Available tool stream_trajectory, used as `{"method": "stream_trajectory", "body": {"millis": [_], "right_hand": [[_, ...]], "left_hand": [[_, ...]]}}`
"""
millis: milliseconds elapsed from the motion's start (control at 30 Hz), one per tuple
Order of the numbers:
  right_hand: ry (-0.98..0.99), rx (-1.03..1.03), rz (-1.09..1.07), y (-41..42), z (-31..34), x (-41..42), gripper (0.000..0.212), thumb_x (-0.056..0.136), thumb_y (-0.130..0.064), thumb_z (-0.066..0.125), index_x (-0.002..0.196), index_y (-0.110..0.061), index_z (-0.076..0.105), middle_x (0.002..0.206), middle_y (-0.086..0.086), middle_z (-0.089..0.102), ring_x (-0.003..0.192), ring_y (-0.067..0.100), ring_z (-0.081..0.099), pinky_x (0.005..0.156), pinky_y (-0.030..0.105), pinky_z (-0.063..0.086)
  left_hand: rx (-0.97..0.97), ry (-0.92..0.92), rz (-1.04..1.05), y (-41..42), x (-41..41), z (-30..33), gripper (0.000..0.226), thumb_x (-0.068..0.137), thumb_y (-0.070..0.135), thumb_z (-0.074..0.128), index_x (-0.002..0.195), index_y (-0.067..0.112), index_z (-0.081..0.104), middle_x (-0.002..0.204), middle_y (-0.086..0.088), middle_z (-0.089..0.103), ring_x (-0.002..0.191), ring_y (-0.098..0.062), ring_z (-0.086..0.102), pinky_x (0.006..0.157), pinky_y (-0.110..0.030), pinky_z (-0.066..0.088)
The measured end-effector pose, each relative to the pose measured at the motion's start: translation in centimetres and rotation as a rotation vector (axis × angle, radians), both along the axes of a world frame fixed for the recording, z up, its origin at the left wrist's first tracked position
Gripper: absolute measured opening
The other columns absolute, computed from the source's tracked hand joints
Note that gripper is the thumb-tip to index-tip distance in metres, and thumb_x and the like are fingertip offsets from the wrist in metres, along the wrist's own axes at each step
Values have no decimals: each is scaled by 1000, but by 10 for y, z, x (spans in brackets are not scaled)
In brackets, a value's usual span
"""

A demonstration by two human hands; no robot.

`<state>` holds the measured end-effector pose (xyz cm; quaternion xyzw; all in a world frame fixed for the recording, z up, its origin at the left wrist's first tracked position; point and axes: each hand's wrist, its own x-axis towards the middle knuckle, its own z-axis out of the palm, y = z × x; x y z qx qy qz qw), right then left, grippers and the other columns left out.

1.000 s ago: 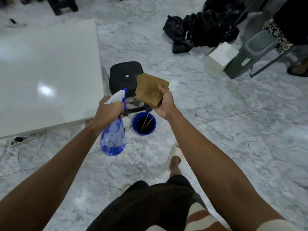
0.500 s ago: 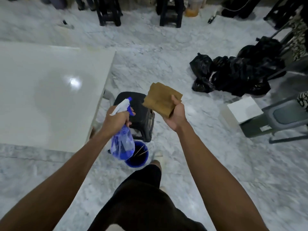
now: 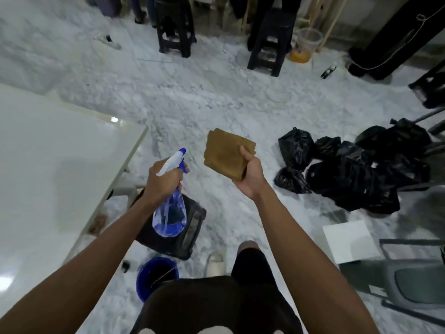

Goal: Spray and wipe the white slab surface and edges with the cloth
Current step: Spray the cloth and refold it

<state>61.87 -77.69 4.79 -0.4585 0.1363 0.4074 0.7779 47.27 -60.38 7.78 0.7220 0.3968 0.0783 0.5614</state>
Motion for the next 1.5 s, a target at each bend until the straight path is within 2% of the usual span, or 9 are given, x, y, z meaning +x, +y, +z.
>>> {"method": "stream_trajectory", "body": {"millis": [133,333,500,700,800,933,1167,1267,1500], "right_hand": [[-23,-7,102,21,-2,103,41,102,-31,53,138,-13,55,131,9,67,122,30,63,107,47,48],[-53,7,317,102,4,256,41,103,-32,49,139,-12,54,132,11,66,123,30,62,108,49,47],[3,65,472,188,16,324,40,103,-32,50,138,-14,57,133,10,65,124,30,61,103,47,51],[82,59,613,312,21,356,37,102,-31,53,134,-14,60,130,10,67,122,30,62,106,46,49],[93,64,676,384,15,370,37,101,-31,54,134,-14,60,130,10,67,123,31,62,109,48,46],[86,65,733,481,15,390,36,102,-31,52,132,-14,61,128,10,69,122,30,63,101,44,51],[92,76,820,639,25,411,35,105,-34,48,131,-15,62,129,11,68,122,31,63,98,42,53],[82,77,881,721,19,406,42,105,-36,46,138,-13,56,132,12,66,124,30,61,92,40,56],[78,133,1108,925,19,393,39,105,-34,46,136,-12,58,134,12,64,123,29,61,95,42,54]], "left_hand": [[31,-18,30,19,81,-1,22,92,8,51,84,4,71,76,-8,69,47,-16,57,52,-24,50],[69,-21,279,62,196,-4,22,80,3,51,80,12,72,83,-20,72,49,-16,59,55,-29,52],[61,-21,518,95,259,11,25,86,-5,49,91,5,71,80,-5,68,51,-19,57,48,-20,48],[12,-61,694,162,284,16,23,73,10,51,77,12,73,62,-8,64,52,-28,58,62,-37,52],[14,-71,772,213,300,9,24,81,-1,50,79,8,72,85,-29,69,50,-26,55,58,-35,54],[19,-54,808,303,320,-4,28,90,9,52,71,12,73,87,-35,67,47,-24,53,60,-37,51],[-11,-42,884,447,341,15,22,87,-2,51,85,4,72,86,-17,75,44,-15,54,53,-30,50],[-29,-27,928,511,341,16,24,82,-2,51,85,6,73,87,-12,76,48,-16,58,57,-35,53],[42,23,1070,679,336,22,27,84,-6,52,97,9,71,97,-8,74,59,-25,62,47,-24,53]]}}
